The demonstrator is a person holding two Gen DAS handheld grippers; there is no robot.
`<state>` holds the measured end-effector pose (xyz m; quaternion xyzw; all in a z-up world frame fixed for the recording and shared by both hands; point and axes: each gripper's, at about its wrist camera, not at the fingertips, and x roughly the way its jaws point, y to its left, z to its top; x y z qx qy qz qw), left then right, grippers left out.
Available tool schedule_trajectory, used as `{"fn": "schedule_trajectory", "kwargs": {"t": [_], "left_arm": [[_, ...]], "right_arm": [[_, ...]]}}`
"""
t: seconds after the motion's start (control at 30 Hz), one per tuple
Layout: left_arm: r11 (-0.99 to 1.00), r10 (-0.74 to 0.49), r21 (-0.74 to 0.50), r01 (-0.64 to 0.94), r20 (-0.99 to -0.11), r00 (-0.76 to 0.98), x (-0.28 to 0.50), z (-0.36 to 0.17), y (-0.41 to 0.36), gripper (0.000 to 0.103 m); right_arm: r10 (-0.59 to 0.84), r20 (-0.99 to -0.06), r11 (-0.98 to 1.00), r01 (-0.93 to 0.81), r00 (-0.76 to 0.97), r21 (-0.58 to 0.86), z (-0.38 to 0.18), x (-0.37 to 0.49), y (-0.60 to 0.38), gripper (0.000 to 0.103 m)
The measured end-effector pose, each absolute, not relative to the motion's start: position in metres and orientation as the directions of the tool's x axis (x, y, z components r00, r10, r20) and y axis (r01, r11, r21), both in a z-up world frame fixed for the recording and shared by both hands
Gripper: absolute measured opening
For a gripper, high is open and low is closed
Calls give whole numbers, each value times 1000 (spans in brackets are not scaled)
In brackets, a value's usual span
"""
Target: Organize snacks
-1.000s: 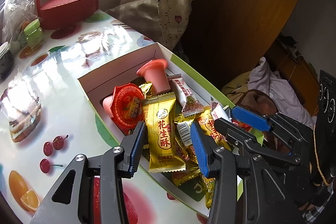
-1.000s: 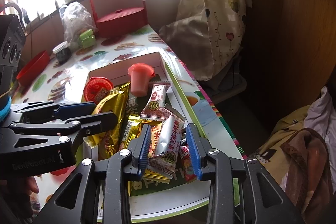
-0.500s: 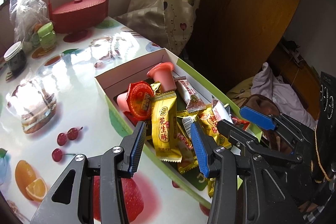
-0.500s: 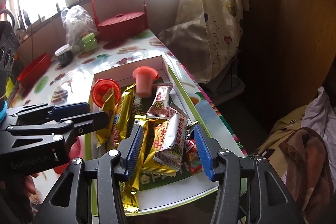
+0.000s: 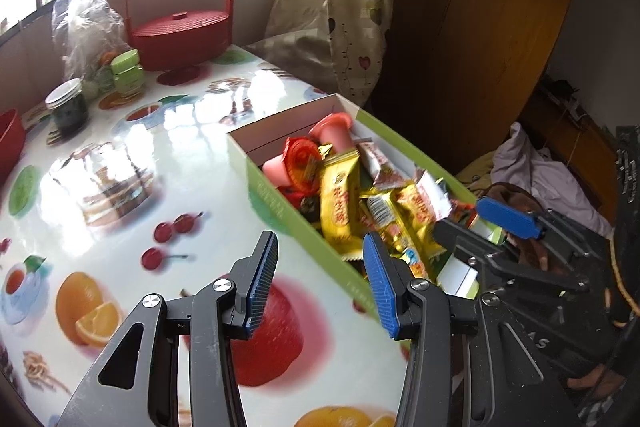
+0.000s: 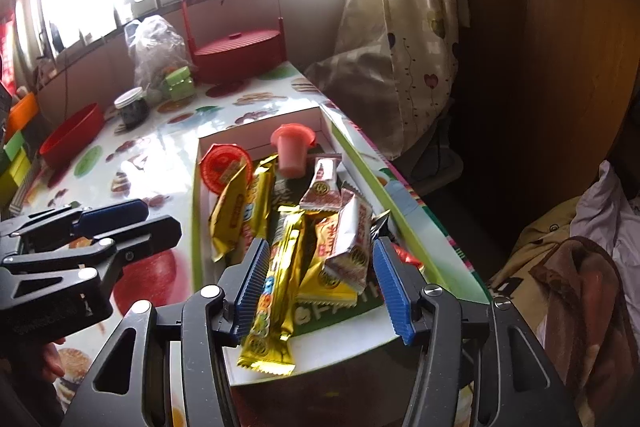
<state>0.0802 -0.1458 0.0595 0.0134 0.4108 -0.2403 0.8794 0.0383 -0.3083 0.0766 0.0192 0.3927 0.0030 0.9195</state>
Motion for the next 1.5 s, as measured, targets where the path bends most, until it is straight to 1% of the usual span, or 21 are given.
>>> {"fn": "schedule_trajectory", "kwargs": {"t": [0.27,0.53,0.67,0.87,1.17,1.5], "left_arm": [[891,-391,-151,428,-734,555,59,55,-130,46],[903,-347,-115,413,-762,546,41,39,-115,46],[901,-355,-142,409,-783,510,32,25,-112,46],[896,-365,-156,416,-793,488,24,19,-114,46],[901,-345,-142,409,-806,481,20,14,-117,46],[909,-312,-103,403,-809,498,18,12,-121,46]], "right_arm": [[10,-717,1000,12,697,26,79,14,-293,56],[-18,-732,1000,30,681,4,73,-8,-286,57],[-25,-747,999,34,664,-4,66,-25,-284,58],[-32,-775,999,54,631,3,55,-47,-285,58],[29,-807,997,45,590,69,37,-44,-288,59],[17,-814,998,38,580,48,31,-36,-284,61]]}}
